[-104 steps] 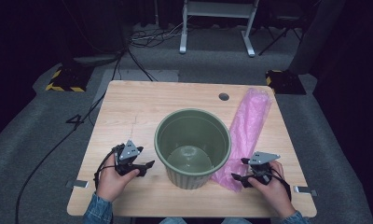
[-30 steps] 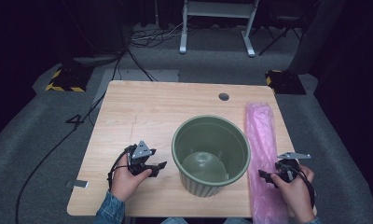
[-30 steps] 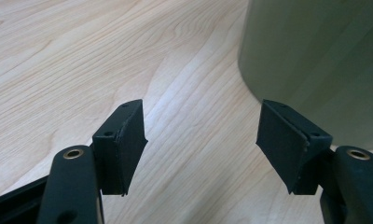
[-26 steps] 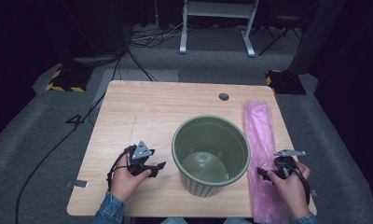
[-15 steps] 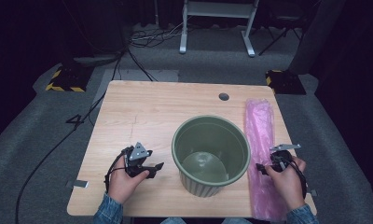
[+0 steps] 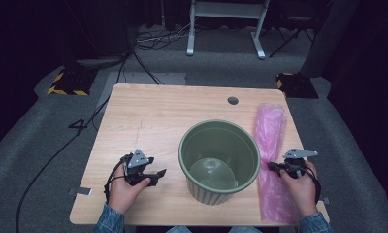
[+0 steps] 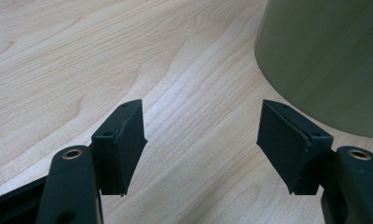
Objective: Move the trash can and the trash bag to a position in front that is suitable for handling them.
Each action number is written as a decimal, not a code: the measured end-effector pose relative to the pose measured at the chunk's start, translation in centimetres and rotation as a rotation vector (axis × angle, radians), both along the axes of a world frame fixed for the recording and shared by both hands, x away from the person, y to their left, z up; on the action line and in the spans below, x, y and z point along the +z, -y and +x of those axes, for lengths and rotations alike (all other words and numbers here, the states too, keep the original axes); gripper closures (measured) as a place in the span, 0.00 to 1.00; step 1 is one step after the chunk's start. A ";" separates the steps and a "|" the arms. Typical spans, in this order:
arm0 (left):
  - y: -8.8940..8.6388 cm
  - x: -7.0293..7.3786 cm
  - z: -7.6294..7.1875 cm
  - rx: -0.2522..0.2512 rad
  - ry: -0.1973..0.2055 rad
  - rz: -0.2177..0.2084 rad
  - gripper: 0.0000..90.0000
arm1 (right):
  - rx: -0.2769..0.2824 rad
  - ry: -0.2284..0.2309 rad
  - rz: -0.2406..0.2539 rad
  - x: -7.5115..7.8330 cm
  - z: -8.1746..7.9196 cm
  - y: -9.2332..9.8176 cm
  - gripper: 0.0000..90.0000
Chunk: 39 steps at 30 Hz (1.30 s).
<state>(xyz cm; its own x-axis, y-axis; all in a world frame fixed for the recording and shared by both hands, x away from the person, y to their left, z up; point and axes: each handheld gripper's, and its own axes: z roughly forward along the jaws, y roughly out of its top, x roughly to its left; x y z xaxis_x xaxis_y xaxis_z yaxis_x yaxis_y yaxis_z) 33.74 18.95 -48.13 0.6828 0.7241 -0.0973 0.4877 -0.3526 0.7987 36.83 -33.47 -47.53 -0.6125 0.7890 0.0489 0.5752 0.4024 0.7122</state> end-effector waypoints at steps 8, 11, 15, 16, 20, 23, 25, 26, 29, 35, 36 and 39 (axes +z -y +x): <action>0.0 0.0 0.0 -0.001 0.004 -0.003 0.36 | 0.067 0.109 0.007 2.4 -0.4 0.7 1.00; 0.0 -0.1 0.1 -0.002 0.002 -0.006 0.36 | 0.081 0.148 0.027 3.4 -0.6 0.8 1.00; 0.0 -0.1 0.2 -0.001 0.007 -0.008 0.36 | 0.104 0.203 0.029 4.7 -0.9 0.6 1.00; 0.0 0.0 0.2 -0.001 0.006 -0.010 0.36 | 0.113 0.226 0.034 5.2 -1.0 0.6 1.00; 0.1 -0.1 0.2 -0.006 0.004 -0.012 0.36 | 0.123 0.289 0.042 7.0 -1.6 0.3 1.00; 0.2 -0.1 0.3 -0.005 0.002 -0.016 0.36 | 0.136 0.326 0.050 8.1 -1.9 0.0 1.00; 0.2 -0.1 0.3 -0.008 0.002 -0.016 0.36 | 0.141 0.342 0.057 8.7 -2.0 -0.1 1.00; 0.2 -0.1 0.4 -0.009 0.004 -0.016 0.36 | 0.147 0.354 0.060 9.1 -2.1 -0.2 1.00; 0.2 -0.2 0.4 -0.011 0.000 -0.015 0.35 | 0.157 0.380 0.075 10.2 -2.3 -0.3 1.00; 0.2 -0.2 0.4 -0.009 -0.002 -0.019 0.35 | 0.190 0.414 0.106 12.2 -2.5 -0.7 1.00; 0.2 -0.2 0.4 -0.009 0.000 -0.018 0.36 | 0.195 0.418 0.105 12.4 -2.6 -0.7 1.00; 0.1 -0.2 0.3 -0.007 0.001 -0.018 0.35 | 0.212 0.430 0.120 13.2 -2.6 -1.1 1.00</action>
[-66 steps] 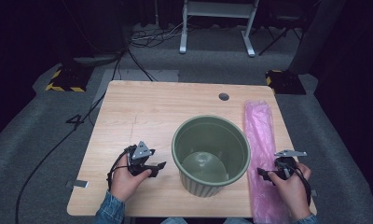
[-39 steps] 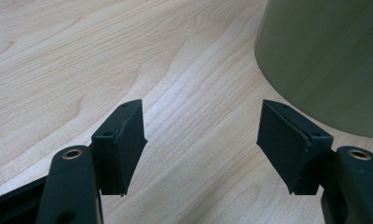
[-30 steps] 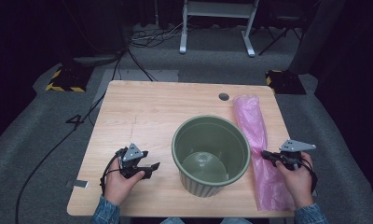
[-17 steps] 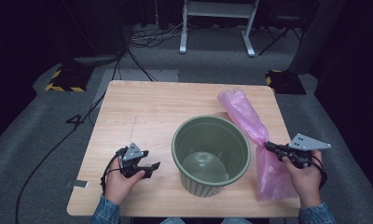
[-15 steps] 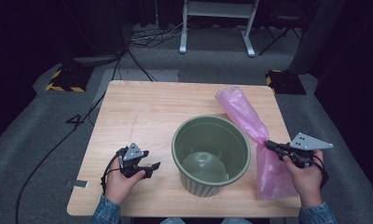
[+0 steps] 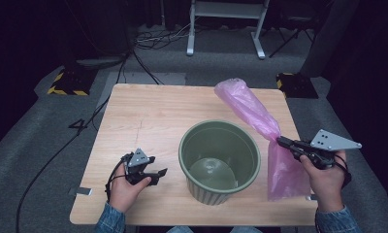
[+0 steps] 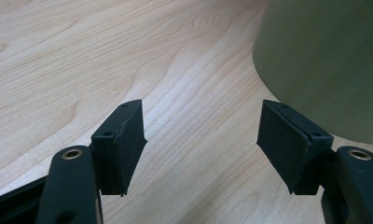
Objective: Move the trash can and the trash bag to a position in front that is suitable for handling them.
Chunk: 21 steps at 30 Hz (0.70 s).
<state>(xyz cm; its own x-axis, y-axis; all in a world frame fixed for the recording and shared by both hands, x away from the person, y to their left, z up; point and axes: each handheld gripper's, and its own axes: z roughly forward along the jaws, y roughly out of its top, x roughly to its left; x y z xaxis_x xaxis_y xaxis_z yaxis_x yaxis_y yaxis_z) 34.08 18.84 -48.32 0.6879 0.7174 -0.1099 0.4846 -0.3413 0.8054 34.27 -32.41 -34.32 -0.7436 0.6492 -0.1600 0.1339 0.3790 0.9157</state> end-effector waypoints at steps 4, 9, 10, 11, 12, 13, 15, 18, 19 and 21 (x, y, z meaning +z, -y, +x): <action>0.0 0.0 0.0 -0.001 0.001 0.002 0.36 | 0.022 0.015 0.007 0.9 0.0 -0.5 1.00; 0.0 0.0 -0.1 -0.001 -0.001 0.002 0.35 | 0.053 0.034 0.016 2.1 0.0 -1.3 1.00; 0.0 0.0 -0.1 0.000 0.001 0.001 0.35 | 0.060 0.035 0.021 2.4 0.0 -1.5 1.00; 0.0 0.0 -0.1 0.000 0.002 0.001 0.35 | 0.066 0.038 0.024 2.6 0.0 -1.7 1.00; -0.1 0.1 -0.1 -0.002 0.002 0.002 0.35 | 0.072 0.039 0.028 2.8 0.1 -1.9 1.00; -0.1 0.1 -0.1 -0.001 0.005 0.002 0.35 | 0.076 0.038 0.031 3.0 0.1 -2.0 1.00; -0.2 0.1 -0.1 0.002 0.005 0.001 0.35 | 0.097 0.036 0.041 3.4 0.2 -2.4 1.00; -0.5 0.0 -0.4 0.006 0.002 0.009 0.35 | 0.112 0.033 0.049 4.0 0.4 -2.9 1.00; -0.6 0.0 -0.5 0.013 0.001 0.005 0.35 | 0.121 0.035 0.053 4.3 0.5 -3.2 1.00; -0.9 0.0 -0.8 0.020 0.001 0.006 0.35 | 0.129 0.042 0.049 4.8 0.6 -3.6 1.00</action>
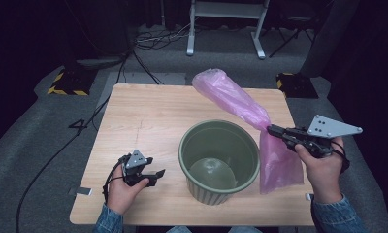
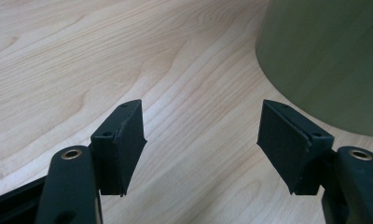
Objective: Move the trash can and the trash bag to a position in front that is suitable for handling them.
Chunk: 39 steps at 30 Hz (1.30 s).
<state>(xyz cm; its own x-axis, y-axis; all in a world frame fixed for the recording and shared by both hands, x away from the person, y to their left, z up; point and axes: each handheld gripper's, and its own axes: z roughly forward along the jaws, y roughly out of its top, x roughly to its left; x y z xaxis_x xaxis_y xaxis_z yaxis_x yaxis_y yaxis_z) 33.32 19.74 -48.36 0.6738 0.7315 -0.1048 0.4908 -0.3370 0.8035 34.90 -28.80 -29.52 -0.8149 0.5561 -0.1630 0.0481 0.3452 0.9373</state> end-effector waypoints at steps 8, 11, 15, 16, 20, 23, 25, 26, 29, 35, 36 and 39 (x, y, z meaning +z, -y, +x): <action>-1.3 -0.1 -1.2 0.039 -0.008 0.000 0.35 | 0.059 0.013 0.007 1.8 0.8 -2.1 1.00; -1.7 -0.1 -1.4 0.055 -0.005 -0.004 0.35 | 0.084 0.016 0.019 2.6 1.2 -3.0 1.00; -2.1 -0.1 -1.6 0.062 -0.005 -0.006 0.35 | 0.112 0.025 0.026 3.7 1.4 -4.3 1.00; -2.1 0.0 -1.6 0.061 -0.003 -0.004 0.35 | 0.122 0.028 0.026 3.9 1.5 -4.6 1.00; -2.1 0.0 -1.6 0.063 -0.004 -0.009 0.35 | 0.147 0.041 0.022 4.6 1.8 -5.9 1.00; -2.2 0.1 -1.5 0.064 -0.001 -0.012 0.35 | 0.164 0.047 0.025 4.9 1.9 -7.0 1.00; -2.1 0.2 -1.5 0.062 -0.001 -0.015 0.35 | 0.173 0.050 0.027 5.0 2.0 -7.5 1.00; -2.1 0.2 -1.5 0.061 -0.001 -0.015 0.35 | 0.174 0.049 0.028 5.1 2.1 -7.6 1.00; -2.1 0.1 -1.3 0.059 0.000 -0.017 0.35 | 0.179 0.052 0.032 5.3 2.3 -8.1 1.00; -1.8 0.1 -1.0 0.048 -0.001 -0.017 0.35 | 0.198 0.067 0.046 5.7 2.3 -9.2 1.00; -1.7 0.2 -0.9 0.046 0.000 -0.019 0.35 | 0.201 0.065 0.048 5.7 2.3 -9.4 1.00; -1.6 0.3 -0.9 0.042 0.001 -0.021 0.35 | 0.209 0.069 0.051 5.7 2.3 -9.9 1.00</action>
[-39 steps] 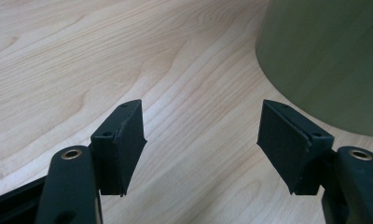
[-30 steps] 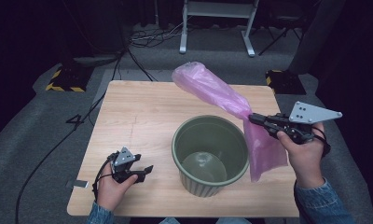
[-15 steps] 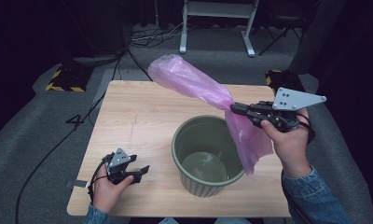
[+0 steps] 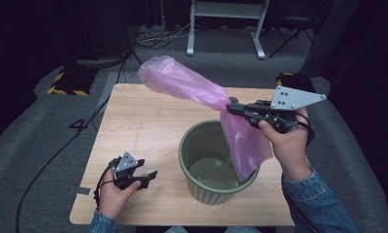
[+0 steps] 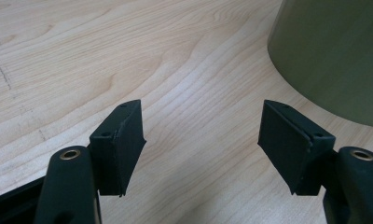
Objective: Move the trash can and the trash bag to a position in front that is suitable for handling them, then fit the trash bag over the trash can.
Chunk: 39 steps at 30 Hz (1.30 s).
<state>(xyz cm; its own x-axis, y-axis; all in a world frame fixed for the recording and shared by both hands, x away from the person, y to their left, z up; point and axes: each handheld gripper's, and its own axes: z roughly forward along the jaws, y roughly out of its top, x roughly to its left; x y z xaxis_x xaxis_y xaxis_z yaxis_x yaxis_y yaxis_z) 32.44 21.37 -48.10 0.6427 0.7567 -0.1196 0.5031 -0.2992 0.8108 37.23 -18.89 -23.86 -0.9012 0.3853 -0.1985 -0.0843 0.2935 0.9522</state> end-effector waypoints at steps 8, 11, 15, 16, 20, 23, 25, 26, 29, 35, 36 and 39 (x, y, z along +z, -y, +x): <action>0.1 0.2 0.2 0.000 0.009 -0.003 0.35 | 0.033 -0.014 0.020 -1.3 0.3 -1.0 1.00; 0.3 0.3 0.4 -0.006 0.009 -0.004 0.34 | 0.047 -0.026 0.031 -1.8 0.4 -1.4 1.00; 0.6 0.2 0.6 -0.015 0.006 -0.003 0.34 | 0.062 -0.041 0.042 -2.5 0.5 -1.9 1.00; 0.6 0.2 0.7 -0.018 0.008 -0.002 0.34 | 0.068 -0.047 0.041 -2.8 0.5 -2.1 1.00; 0.9 0.2 1.0 -0.024 0.008 -0.007 0.34 | 0.077 -0.064 0.030 -4.0 0.5 -2.6 1.00; 0.9 0.2 1.2 -0.027 0.006 -0.003 0.34 | 0.078 -0.084 0.027 -4.9 0.6 -2.8 0.99; 0.9 0.2 1.3 -0.025 0.009 -0.007 0.34 | 0.079 -0.104 0.017 -5.5 0.7 -2.9 0.99; 0.8 0.2 1.3 -0.026 0.007 -0.007 0.34 | 0.077 -0.110 0.007 -5.8 0.7 -2.8 0.99; 0.8 0.3 1.3 -0.022 0.007 -0.011 0.34 | 0.062 -0.134 -0.037 -6.5 0.5 -2.6 0.99; 0.9 0.8 1.7 -0.019 0.022 -0.015 0.34 | 0.067 -0.117 -0.089 -6.3 -0.5 -2.5 0.99; 0.9 0.9 1.7 -0.019 0.025 -0.015 0.34 | 0.069 -0.115 -0.094 -6.3 -0.6 -2.6 0.99; 0.9 1.3 2.0 -0.014 0.038 -0.015 0.33 | 0.073 -0.116 -0.104 -6.1 -0.9 -2.5 0.99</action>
